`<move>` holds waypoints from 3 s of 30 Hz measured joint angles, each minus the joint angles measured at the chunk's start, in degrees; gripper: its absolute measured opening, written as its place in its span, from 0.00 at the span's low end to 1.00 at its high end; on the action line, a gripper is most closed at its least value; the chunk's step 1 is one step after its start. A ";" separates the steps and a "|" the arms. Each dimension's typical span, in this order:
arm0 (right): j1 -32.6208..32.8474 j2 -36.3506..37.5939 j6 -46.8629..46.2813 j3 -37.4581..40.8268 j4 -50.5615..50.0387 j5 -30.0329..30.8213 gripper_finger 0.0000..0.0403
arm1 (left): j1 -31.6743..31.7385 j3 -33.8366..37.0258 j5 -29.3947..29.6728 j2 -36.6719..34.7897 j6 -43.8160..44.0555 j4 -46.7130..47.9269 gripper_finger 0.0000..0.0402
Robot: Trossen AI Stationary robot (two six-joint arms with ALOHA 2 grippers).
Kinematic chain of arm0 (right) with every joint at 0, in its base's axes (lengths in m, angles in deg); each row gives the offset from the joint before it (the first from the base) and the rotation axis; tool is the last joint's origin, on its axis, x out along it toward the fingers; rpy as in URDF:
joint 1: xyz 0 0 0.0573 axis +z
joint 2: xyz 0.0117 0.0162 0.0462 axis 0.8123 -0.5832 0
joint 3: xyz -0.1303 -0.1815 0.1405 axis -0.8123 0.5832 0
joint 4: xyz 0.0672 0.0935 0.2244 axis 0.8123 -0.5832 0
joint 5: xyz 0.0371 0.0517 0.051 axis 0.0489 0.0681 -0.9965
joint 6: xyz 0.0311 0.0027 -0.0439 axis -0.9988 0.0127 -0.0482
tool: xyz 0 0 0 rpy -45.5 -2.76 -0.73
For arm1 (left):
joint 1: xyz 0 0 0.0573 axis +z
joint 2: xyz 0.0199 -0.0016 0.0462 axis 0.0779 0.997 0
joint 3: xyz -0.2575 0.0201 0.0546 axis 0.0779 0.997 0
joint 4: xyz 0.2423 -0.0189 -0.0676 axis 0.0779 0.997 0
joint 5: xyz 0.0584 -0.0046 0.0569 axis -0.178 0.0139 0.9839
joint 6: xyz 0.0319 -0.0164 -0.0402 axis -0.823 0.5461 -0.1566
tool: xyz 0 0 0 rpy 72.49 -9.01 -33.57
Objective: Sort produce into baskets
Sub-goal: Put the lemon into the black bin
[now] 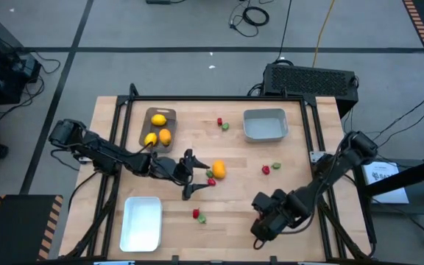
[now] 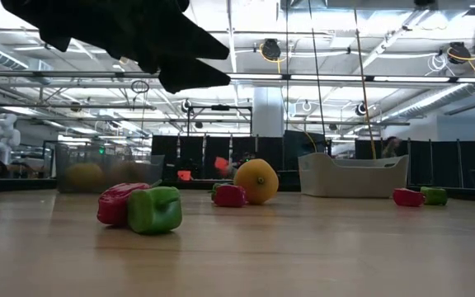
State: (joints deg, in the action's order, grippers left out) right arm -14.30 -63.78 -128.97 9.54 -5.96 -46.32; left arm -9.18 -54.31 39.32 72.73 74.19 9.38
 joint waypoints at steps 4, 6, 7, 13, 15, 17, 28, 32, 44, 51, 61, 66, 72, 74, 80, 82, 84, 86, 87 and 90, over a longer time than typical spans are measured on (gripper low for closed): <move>1.52 -1.77 -6.95 0.00 -3.38 -0.03 0.82 | 0.00 0.00 -0.02 -0.01 -0.04 -0.80 0.83; 2.19 -2.68 -10.52 0.00 -5.58 -0.03 0.82 | 0.00 0.00 -0.02 -0.01 -0.04 -0.86 0.83; 2.58 -3.14 -12.32 0.00 -7.19 -0.35 0.82 | 0.00 0.00 -0.02 -0.01 -0.04 -0.86 0.83; 4.41 -5.33 -19.71 0.04 -12.46 -4.49 0.82 | 0.00 -0.02 -0.04 -0.01 -0.04 -0.84 0.83; 4.92 -5.44 -21.00 0.04 -11.93 -4.12 0.82 | 0.00 -0.02 -0.05 -0.01 -0.04 -0.82 0.83; 5.32 -5.48 -22.41 0.04 -12.12 -3.85 0.82 | 0.00 -0.02 -0.07 -0.01 -0.04 -0.77 0.83; 7.59 -5.46 -29.70 1.03 -14.27 2.57 0.82 | 0.00 -0.02 -0.07 -0.01 -0.04 -0.58 0.83; 8.38 -5.46 -32.34 3.34 -12.77 3.48 0.82 | 0.00 -0.04 -0.07 -0.01 0.07 -0.58 0.83; 10.41 -5.46 -36.87 8.35 -7.66 3.31 0.82 | 0.00 -0.07 -0.09 -0.01 0.11 -0.57 0.83; 10.52 -5.46 -37.02 9.03 -6.96 2.95 0.82 | 0.00 -0.07 -0.09 -0.01 0.17 -0.55 0.83; 11.65 -5.46 -38.20 9.03 -7.80 0.19 0.79 | 0.00 -0.07 -0.09 -0.01 0.20 -0.35 0.83; 11.85 -5.46 -38.26 9.03 -8.95 0.01 0.70 | 0.00 -0.07 -0.09 -0.01 0.20 -0.34 0.83; 11.83 -5.46 -37.18 9.03 -9.51 0.23 0.56 | 0.00 -0.07 -0.09 -0.01 0.31 -0.34 0.83; 11.85 -5.44 -36.72 9.03 -9.51 0.27 0.53 | 0.00 -0.07 -0.09 -0.01 0.31 -0.34 0.83; 11.83 -5.44 -36.56 9.03 -9.46 0.25 0.47 | 0.00 -0.07 -0.09 -0.01 0.28 -0.34 0.83; 11.83 -5.44 -36.34 9.03 -9.46 0.27 0.47 | 0.00 -0.07 -0.09 -0.01 0.28 -0.34 0.83; 11.83 -5.44 -35.81 9.03 -9.46 0.27 0.47 | 0.00 -0.07 -0.09 -0.01 0.26 -0.34 0.83; 11.83 -5.44 -34.66 9.03 -9.44 0.36 0.46 | 0.00 -0.07 -0.09 -0.01 0.14 -0.34 0.83; 11.78 -5.42 -34.07 9.03 -9.44 0.38 0.46 | 0.00 -0.07 -0.09 -0.01 0.11 -0.34 0.83; 11.12 -5.44 -32.54 8.29 -10.83 0.38 0.46 | 0.00 -0.07 -0.09 -0.01 0.11 -0.34 0.83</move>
State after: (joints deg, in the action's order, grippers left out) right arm -3.18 -69.22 -161.51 17.83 -16.78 -45.95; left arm -9.18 -54.38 39.23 72.72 74.30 9.04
